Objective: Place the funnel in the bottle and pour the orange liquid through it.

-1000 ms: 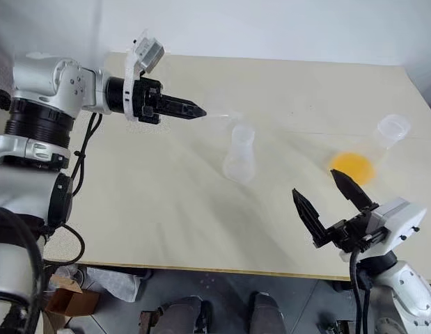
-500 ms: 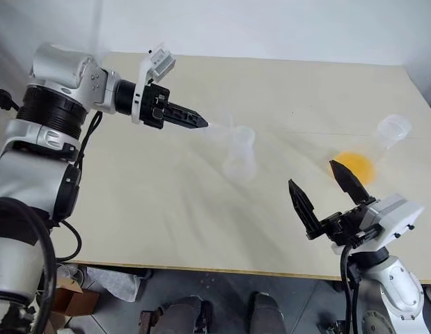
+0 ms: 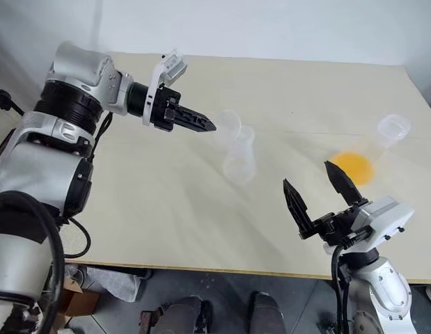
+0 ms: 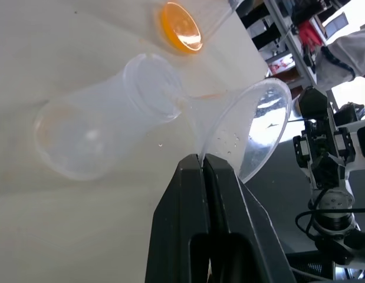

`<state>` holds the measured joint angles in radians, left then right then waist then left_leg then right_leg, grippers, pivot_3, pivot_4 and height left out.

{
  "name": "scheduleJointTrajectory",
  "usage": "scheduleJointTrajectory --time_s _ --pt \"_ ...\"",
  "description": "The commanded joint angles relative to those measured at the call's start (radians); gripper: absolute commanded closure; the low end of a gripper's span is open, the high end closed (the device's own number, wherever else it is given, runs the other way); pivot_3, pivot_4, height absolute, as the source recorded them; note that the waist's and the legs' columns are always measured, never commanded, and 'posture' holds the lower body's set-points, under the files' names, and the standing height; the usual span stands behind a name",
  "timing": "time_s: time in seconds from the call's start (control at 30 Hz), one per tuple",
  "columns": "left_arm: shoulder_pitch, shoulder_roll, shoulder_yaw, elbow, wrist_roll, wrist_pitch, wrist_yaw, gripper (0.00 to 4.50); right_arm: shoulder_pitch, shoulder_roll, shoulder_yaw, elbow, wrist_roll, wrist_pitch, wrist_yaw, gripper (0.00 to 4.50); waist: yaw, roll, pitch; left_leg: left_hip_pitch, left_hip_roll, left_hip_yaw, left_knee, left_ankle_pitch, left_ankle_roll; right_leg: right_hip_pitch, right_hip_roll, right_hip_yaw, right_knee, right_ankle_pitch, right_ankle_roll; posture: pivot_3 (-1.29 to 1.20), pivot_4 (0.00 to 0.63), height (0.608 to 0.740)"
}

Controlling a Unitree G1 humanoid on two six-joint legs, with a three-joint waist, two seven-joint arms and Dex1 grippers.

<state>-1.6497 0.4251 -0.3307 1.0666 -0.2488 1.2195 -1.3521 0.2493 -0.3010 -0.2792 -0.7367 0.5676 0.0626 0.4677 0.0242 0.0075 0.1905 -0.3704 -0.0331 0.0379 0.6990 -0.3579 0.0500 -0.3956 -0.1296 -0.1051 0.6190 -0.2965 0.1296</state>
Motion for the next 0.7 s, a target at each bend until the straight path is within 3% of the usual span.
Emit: scheduleJointTrajectory --time_s 0.03,0.3,0.4,0.7 --pt "-0.055 -0.03 0.012 0.021 0.023 -0.019 -0.018 4.47 0.003 0.017 0.007 -0.011 -0.013 -0.037 -0.015 0.0 0.0 0.0 0.0 0.0 0.0 0.0 0.0 0.0 0.0 0.0 0.0 0.0 0.0 0.0 0.0 0.0 0.15 0.74" --pt "-0.074 -0.055 0.048 0.062 0.058 -0.08 0.001 4.47 0.013 0.036 0.037 -0.016 -0.038 -0.055 -0.028 0.0 -0.003 0.0 0.0 0.0 0.0 0.0 0.0 0.0 0.0 -0.001 0.0 0.0 0.0 0.0 0.0 0.0 0.15 0.74" --pt "-0.072 -0.058 0.065 0.069 0.069 -0.09 0.011 3.92 0.011 0.039 0.045 -0.016 -0.044 -0.055 -0.03 0.0 -0.003 0.0 0.0 0.0 0.0 0.0 0.0 0.0 0.0 -0.001 0.0 0.0 0.001 0.0 0.0 0.0 0.15 0.74" --pt "-0.069 -0.061 0.148 0.081 0.07 -0.113 0.065 1.15 -0.001 0.03 0.051 -0.006 -0.041 -0.053 -0.028 0.0 -0.002 0.0 0.0 0.0 0.0 0.0 0.0 0.0 0.0 -0.001 0.0 0.0 0.001 0.0 0.0 0.0 0.15 0.74"
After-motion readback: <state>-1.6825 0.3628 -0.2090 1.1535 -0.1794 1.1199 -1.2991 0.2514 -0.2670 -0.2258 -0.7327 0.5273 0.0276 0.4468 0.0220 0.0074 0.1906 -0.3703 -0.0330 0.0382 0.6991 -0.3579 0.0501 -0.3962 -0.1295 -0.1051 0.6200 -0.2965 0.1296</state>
